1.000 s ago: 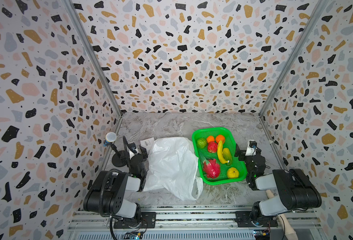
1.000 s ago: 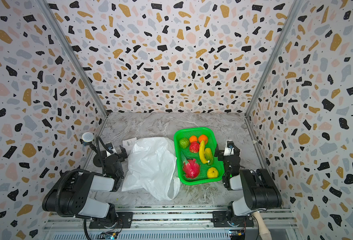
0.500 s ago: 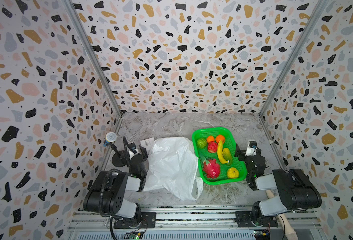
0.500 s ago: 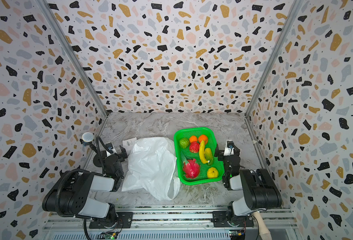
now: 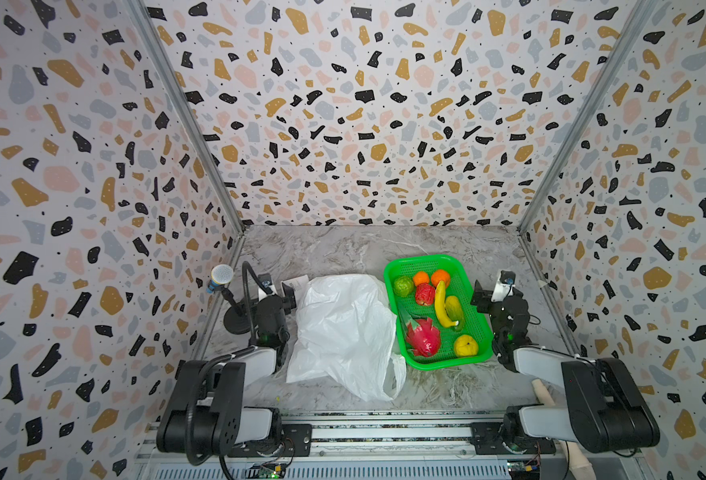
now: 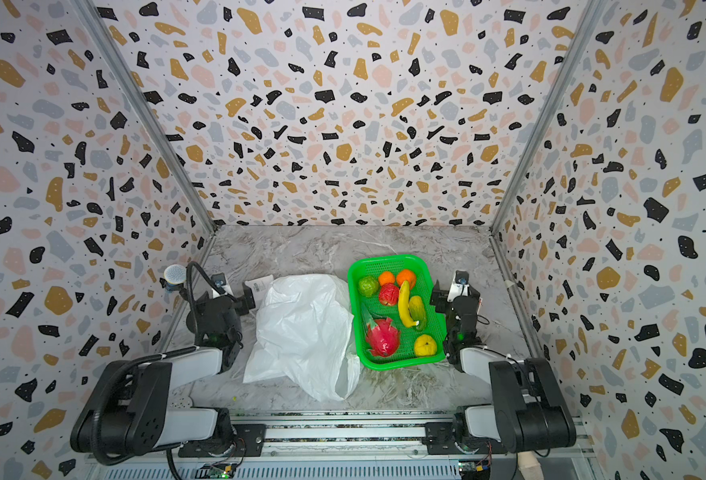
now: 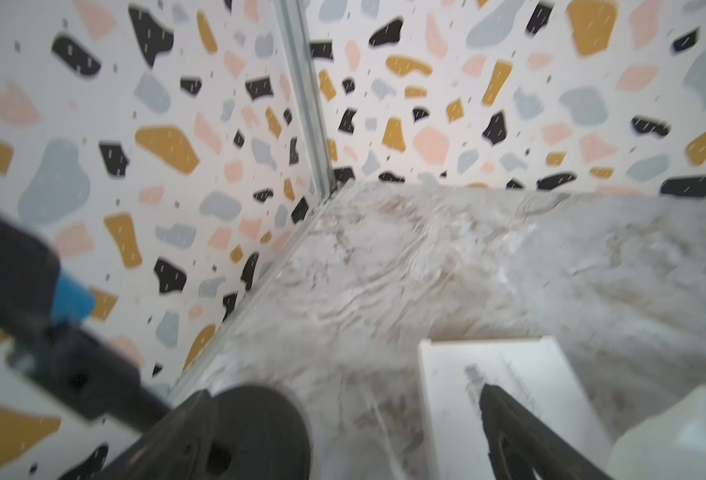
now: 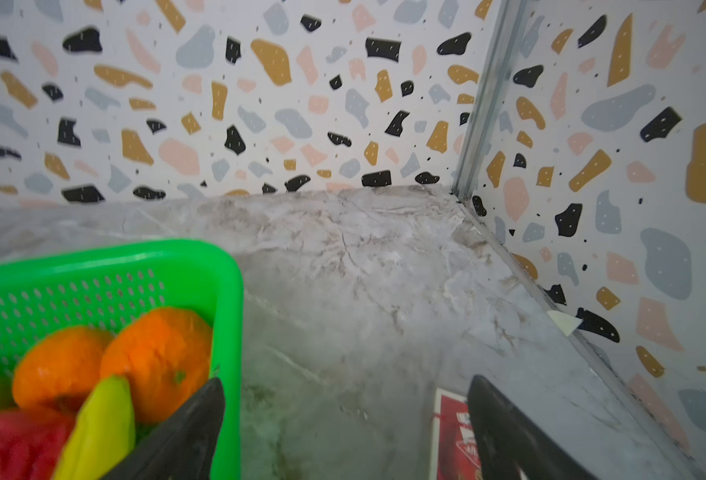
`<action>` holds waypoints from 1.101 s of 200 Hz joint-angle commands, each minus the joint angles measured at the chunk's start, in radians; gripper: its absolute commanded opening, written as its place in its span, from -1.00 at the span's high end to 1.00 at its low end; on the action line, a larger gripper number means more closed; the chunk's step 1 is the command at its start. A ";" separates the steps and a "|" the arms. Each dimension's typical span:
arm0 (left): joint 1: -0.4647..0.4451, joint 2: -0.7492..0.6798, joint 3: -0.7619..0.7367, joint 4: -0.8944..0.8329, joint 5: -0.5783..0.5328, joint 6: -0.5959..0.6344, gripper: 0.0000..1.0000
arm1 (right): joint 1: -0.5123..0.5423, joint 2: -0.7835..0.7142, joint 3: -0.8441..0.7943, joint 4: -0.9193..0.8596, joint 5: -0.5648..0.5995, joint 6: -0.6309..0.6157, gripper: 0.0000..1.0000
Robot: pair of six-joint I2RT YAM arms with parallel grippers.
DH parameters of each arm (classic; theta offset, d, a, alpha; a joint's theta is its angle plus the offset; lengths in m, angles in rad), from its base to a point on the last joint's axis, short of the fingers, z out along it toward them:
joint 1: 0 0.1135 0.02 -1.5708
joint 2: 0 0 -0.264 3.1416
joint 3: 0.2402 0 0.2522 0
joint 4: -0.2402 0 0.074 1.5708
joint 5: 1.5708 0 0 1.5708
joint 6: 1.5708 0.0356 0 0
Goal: Place the fruits into the plastic bag
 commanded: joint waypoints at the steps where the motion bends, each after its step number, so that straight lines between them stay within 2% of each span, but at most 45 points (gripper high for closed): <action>1: -0.006 -0.060 0.120 -0.225 -0.002 -0.057 -0.99 | 0.083 -0.093 0.100 -0.324 0.170 0.183 -0.74; 9: -0.009 -0.073 0.139 -0.254 -0.004 -0.160 -0.99 | 0.129 -0.106 0.135 -0.411 0.208 0.249 -0.74; 21: -0.032 -0.077 0.178 -0.351 0.018 -0.292 -0.99 | 0.190 -0.131 0.166 -0.503 0.189 0.275 -0.74; 38: -0.162 -0.080 0.216 -0.479 -0.039 -0.366 -0.99 | 0.276 -0.170 0.170 -0.576 0.212 0.317 -0.74; 61: -0.406 -0.116 0.244 -0.612 -0.160 -0.356 -0.99 | 0.312 -0.206 0.134 -0.596 0.117 0.350 -0.77; 75: -0.553 -0.139 0.273 -0.679 -0.203 -0.331 -0.99 | 0.308 -0.216 0.083 -0.526 -0.003 0.304 -0.78; 88: -0.687 -0.151 0.314 -0.741 -0.230 -0.275 -0.99 | 0.303 -0.213 0.059 -0.504 -0.064 0.288 -0.80; 113: -0.901 -0.106 0.448 -0.930 -0.132 -0.196 -0.99 | 0.296 -0.186 0.054 -0.517 -0.060 0.298 -0.81; 136: -0.993 -0.015 0.545 -1.098 -0.043 -0.184 -0.99 | 0.281 -0.167 0.065 -0.534 -0.039 0.318 -0.80; 172: -1.082 0.110 0.580 -1.151 0.018 -0.106 -0.99 | 0.261 -0.162 0.066 -0.558 -0.010 0.330 -0.79; 184: -1.107 0.176 0.627 -1.217 -0.038 -0.093 -0.99 | 0.256 -0.164 0.067 -0.562 -0.008 0.327 -0.79; 206: -1.154 0.288 0.715 -1.351 -0.277 -0.131 -0.99 | 0.251 -0.172 0.067 -0.567 -0.012 0.324 -0.79; 220: -1.167 0.303 0.730 -1.388 -0.367 -0.165 -0.99 | 0.250 -0.177 0.067 -0.569 -0.014 0.324 -0.78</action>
